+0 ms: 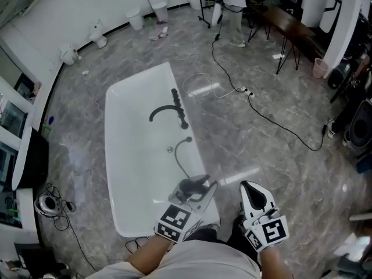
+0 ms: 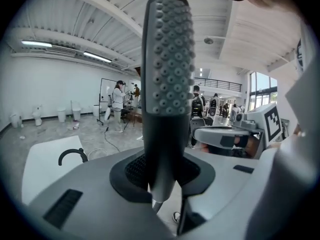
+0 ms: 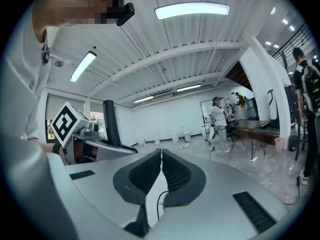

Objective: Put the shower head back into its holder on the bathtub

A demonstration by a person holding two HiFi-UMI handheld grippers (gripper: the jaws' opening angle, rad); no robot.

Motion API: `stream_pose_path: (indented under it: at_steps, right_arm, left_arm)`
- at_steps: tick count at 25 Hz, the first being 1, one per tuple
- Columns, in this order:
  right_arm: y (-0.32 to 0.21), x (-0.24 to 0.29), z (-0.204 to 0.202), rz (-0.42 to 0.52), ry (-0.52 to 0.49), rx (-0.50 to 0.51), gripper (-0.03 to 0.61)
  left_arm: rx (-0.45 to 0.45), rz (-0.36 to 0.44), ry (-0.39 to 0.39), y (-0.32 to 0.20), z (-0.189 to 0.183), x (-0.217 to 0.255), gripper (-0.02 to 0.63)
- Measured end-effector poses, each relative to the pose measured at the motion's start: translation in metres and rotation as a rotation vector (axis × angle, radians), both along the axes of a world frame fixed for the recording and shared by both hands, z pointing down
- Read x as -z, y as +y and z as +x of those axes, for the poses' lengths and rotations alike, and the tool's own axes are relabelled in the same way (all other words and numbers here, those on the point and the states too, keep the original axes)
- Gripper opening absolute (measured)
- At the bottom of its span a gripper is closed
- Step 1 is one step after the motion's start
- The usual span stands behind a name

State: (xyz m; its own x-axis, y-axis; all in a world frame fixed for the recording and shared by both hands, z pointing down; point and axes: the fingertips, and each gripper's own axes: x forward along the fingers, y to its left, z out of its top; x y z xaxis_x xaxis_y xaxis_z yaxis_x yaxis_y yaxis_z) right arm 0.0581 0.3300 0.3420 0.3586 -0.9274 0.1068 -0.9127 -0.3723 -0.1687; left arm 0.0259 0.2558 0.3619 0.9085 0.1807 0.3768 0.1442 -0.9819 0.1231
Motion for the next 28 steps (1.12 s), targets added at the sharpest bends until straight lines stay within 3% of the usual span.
stream_pose_path:
  at_steps: [19, 28]
  right_arm:
    - [-0.086, -0.026, 0.149, -0.034, -0.072, 0.523, 0.015]
    - [-0.147, -0.066, 0.142, -0.084, -0.057, 0.741, 0.015]
  left_arm:
    - [0.557, 0.016, -0.056, -0.076, 0.095, 0.005, 0.097]
    - [0.756, 0.017, -0.025, -0.109, 0.077, 0.026, 0.097]
